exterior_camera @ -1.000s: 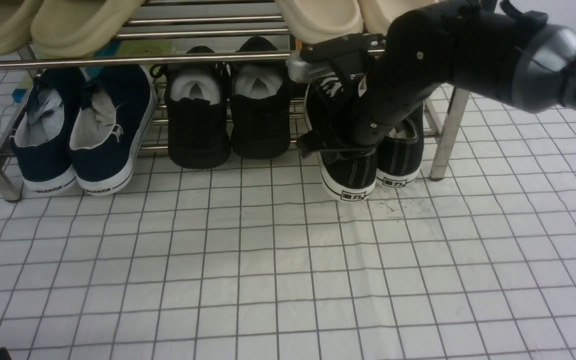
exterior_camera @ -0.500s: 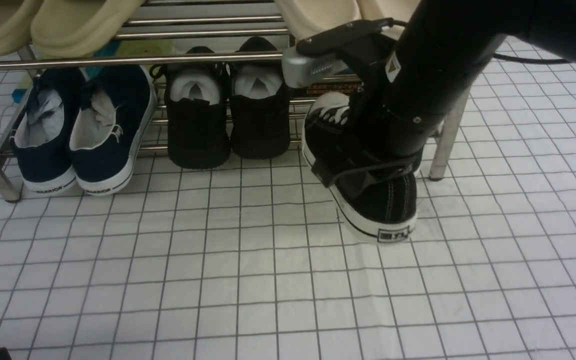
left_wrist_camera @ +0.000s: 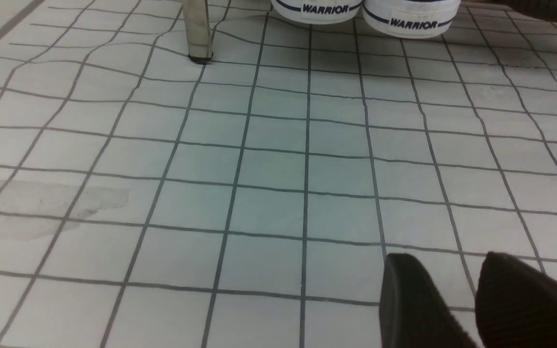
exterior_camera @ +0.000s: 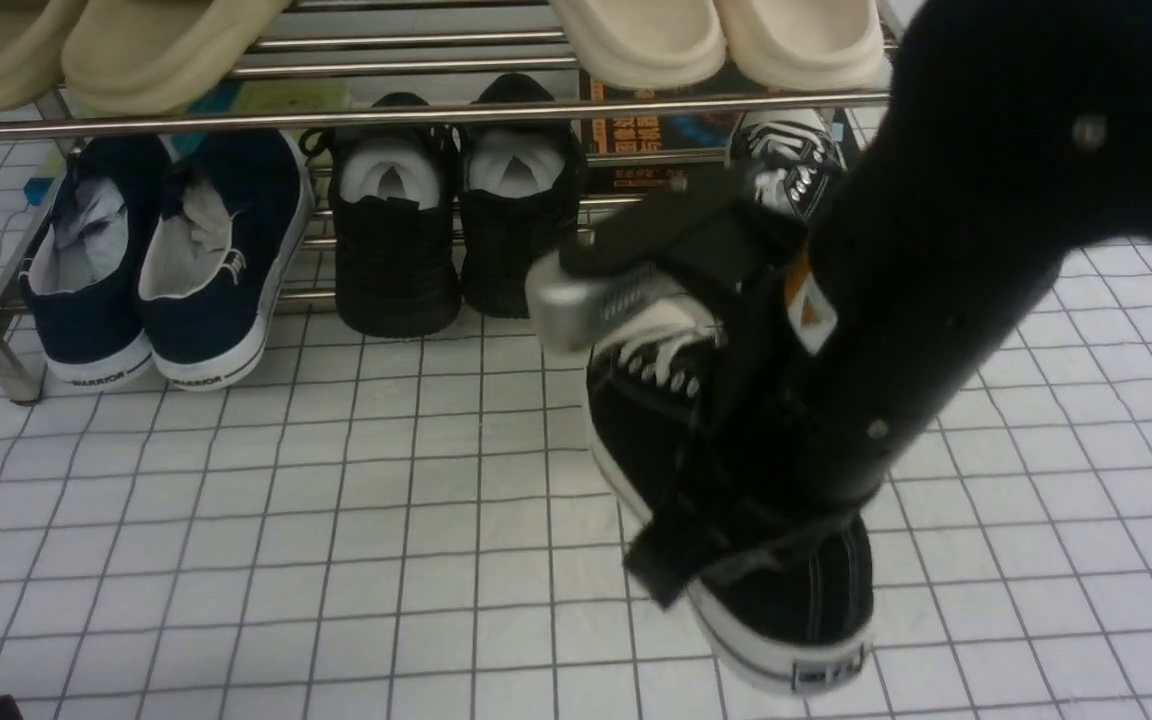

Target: Take the shoes off the shelf with your hand from the white checkered tablecloth.

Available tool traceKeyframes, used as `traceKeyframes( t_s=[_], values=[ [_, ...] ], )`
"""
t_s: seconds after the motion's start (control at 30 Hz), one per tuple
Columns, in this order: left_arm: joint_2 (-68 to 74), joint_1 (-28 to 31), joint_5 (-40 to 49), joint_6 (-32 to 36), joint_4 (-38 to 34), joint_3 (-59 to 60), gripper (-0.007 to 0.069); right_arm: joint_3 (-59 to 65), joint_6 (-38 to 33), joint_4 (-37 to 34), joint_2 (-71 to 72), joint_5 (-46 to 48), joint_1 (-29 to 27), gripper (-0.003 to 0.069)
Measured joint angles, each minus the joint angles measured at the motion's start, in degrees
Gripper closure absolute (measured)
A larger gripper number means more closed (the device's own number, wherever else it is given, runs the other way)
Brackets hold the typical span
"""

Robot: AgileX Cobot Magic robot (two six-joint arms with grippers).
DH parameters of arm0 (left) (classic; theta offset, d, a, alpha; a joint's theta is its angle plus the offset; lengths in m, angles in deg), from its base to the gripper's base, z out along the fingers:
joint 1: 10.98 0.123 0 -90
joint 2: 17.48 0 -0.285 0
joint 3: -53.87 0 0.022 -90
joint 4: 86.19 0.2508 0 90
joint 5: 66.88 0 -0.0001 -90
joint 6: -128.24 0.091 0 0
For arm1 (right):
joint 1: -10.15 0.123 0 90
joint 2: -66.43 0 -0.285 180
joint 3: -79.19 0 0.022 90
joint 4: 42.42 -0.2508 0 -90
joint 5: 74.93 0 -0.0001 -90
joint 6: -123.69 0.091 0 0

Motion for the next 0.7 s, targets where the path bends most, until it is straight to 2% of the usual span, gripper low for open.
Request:
traceKeyframes(
  t_s=[0.23,0.43,0.6,0.7],
  values=[
    [0.0,0.0,0.0,0.0,0.1,0.0,0.0384,9.0,6.5,1.7,-0.6,-12.7,1.6,0.0641],
    [0.0,0.0,0.0,0.0,0.3,0.0,0.0384,10.7,13.2,12.4,-4.8,-23.6,1.6,0.0639],
    [0.0,0.0,0.0,0.0,0.5,0.0,0.0384,10.7,19.6,20.8,-8.2,-27.7,1.6,0.0638],
    [0.0,0.0,0.0,0.0,0.5,0.0,0.0384,10.7,22.6,23.4,-10.3,-28.2,1.6,0.0636]
  ],
)
